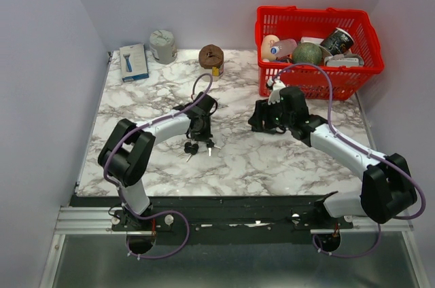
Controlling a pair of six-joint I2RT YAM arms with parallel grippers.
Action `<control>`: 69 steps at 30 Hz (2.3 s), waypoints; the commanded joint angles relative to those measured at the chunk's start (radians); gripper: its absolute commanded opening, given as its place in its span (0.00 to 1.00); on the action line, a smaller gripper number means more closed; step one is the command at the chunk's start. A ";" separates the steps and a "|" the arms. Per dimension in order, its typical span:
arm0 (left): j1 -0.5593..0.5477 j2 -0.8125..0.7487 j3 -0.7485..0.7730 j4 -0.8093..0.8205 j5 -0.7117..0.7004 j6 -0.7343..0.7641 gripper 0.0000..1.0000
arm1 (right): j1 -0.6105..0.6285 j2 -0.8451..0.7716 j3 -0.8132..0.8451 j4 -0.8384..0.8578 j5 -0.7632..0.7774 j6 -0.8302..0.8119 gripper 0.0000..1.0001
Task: Unlock with the key
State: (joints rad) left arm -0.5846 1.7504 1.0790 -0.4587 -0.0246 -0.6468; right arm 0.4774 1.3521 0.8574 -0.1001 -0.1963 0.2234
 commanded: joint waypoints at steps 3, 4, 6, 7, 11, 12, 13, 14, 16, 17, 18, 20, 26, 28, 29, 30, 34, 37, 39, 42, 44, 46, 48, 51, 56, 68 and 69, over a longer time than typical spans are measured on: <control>-0.004 -0.115 -0.051 0.035 0.017 -0.031 0.00 | 0.018 0.015 0.028 -0.013 -0.017 -0.007 0.68; -0.006 -0.126 -0.059 0.044 0.017 -0.034 0.00 | 0.018 0.015 0.028 -0.013 -0.018 -0.007 0.68; -0.004 -0.144 -0.077 0.072 0.018 -0.037 0.00 | 0.020 0.024 0.028 -0.013 -0.025 -0.004 0.68; -0.004 -0.160 -0.083 0.081 0.022 -0.039 0.00 | 0.021 0.027 0.029 -0.013 -0.026 -0.004 0.68; -0.001 -0.167 -0.100 0.110 0.023 -0.042 0.00 | 0.023 0.033 0.034 -0.013 -0.031 -0.004 0.68; 0.000 -0.167 -0.109 0.117 0.052 -0.040 0.00 | 0.023 0.036 0.035 -0.013 -0.032 -0.004 0.68; 0.005 -0.164 -0.116 0.129 0.084 -0.040 0.00 | 0.023 0.036 0.035 -0.013 -0.035 -0.004 0.68; 0.018 -0.164 -0.125 0.153 0.107 -0.051 0.03 | 0.023 0.038 0.037 -0.013 -0.037 -0.004 0.68; 0.038 -0.158 -0.152 0.178 0.144 -0.071 0.20 | 0.023 0.039 0.035 -0.013 -0.038 -0.001 0.68; 0.046 -0.158 -0.160 0.192 0.166 -0.080 0.26 | 0.023 0.038 0.037 -0.013 -0.041 -0.001 0.68; 0.054 -0.158 -0.165 0.190 0.166 -0.082 0.33 | 0.023 0.039 0.037 -0.013 -0.040 -0.001 0.68; 0.055 -0.158 -0.163 0.174 0.155 -0.083 0.47 | 0.023 0.036 0.035 -0.013 -0.040 -0.001 0.68; 0.055 -0.102 -0.148 0.121 0.172 -0.063 0.61 | 0.024 0.038 0.029 -0.013 -0.043 0.005 0.68; 0.054 -0.057 -0.131 0.104 0.193 -0.062 0.61 | 0.023 0.036 0.032 -0.013 -0.049 0.010 0.68; 0.054 -0.049 -0.131 0.104 0.201 -0.062 0.61 | 0.023 0.036 0.032 -0.013 -0.051 0.011 0.68; 0.055 -0.043 -0.128 0.104 0.209 -0.062 0.61 | 0.023 0.035 0.031 -0.013 -0.055 0.014 0.68; 0.054 -0.022 -0.131 0.095 0.221 -0.068 0.61 | 0.023 0.028 0.026 -0.013 -0.052 0.017 0.68; 0.054 -0.002 -0.130 0.089 0.232 -0.073 0.56 | 0.023 0.025 0.023 -0.013 -0.051 0.019 0.68; 0.054 0.009 -0.125 0.066 0.238 -0.073 0.55 | 0.023 0.025 0.025 -0.013 -0.052 0.019 0.68; 0.054 0.014 -0.133 0.075 0.250 -0.076 0.48 | 0.023 0.028 0.025 -0.013 -0.052 0.022 0.68; 0.054 0.037 -0.131 0.075 0.262 -0.076 0.38 | 0.023 0.030 0.026 -0.012 -0.055 0.022 0.68; 0.054 0.050 -0.134 0.081 0.279 -0.076 0.33 | 0.024 0.036 0.028 -0.012 -0.058 0.024 0.68; 0.052 0.054 -0.142 0.107 0.296 -0.076 0.27 | 0.026 0.042 0.029 -0.012 -0.061 0.025 0.68; 0.049 0.066 -0.143 0.137 0.298 -0.082 0.18 | 0.024 0.041 0.025 -0.012 -0.060 0.027 0.68; 0.032 0.093 -0.106 0.127 0.302 -0.071 0.05 | 0.029 0.036 0.020 -0.012 -0.061 0.030 0.68; 0.028 -0.109 -0.139 0.166 0.209 -0.047 0.21 | 0.065 0.024 0.019 -0.062 -0.042 -0.001 0.68; 0.028 -0.136 -0.140 0.166 0.175 -0.042 0.27 | 0.076 0.016 0.011 -0.064 -0.046 -0.002 0.68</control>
State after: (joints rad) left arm -0.5522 1.7290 0.9539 -0.2623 0.2703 -0.7246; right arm 0.5144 1.3804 0.8616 -0.1173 -0.2333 0.2413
